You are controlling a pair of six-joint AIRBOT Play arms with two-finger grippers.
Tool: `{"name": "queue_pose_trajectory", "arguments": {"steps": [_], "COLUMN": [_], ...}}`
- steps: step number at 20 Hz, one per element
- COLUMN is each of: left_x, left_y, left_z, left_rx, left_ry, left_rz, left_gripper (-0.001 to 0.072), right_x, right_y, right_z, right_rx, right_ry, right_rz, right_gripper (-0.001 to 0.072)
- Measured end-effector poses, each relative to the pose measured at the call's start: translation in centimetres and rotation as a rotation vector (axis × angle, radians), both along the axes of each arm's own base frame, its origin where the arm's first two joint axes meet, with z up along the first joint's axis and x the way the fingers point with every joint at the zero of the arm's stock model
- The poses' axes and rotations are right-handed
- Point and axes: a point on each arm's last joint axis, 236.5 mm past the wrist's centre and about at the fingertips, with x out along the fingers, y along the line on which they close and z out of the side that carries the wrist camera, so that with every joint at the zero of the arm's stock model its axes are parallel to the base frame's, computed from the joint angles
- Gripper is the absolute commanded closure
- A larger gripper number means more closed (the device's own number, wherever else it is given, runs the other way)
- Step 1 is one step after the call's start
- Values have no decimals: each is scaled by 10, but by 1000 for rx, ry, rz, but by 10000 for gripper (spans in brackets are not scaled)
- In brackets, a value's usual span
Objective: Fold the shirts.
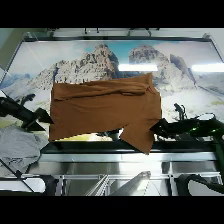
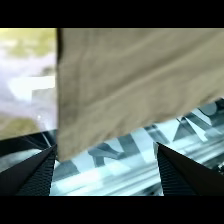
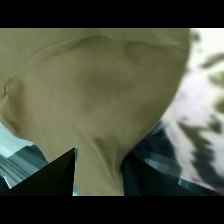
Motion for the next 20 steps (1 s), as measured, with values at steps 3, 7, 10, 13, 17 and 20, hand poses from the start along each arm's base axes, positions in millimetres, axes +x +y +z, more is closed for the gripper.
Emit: {"name": "queue_pose_trajectory", "arguments": {"steps": [3,7,10,13,17,20], "left_x": [-12,-21,-12,10,33,30], "left_y": [-12,-26,-33,-38,-34,-28], "left_z": [-20,-31,-35,-34,-30,-22], "left_rx": [-25,-59,-45,-25,12,5], "left_ry": [56,147,135,69,3,13], "left_rz": [-10,-83,-146,-173,-184,-184], "left_gripper": [165,439,683,683,683,683], "right_x": [1,2,3,2,-1,-13], "right_y": [7,10,10,9,11,9], "right_z": [-2,-3,-4,-6,-5,-4], "right_rx": [-3,-6,-8,-19,-11,-22], "right_ry": [-10,-17,-19,-25,-26,-2], "right_rz": [3,2,1,11,33,74], "right_gripper": [325,352,452,613,685,686]}}
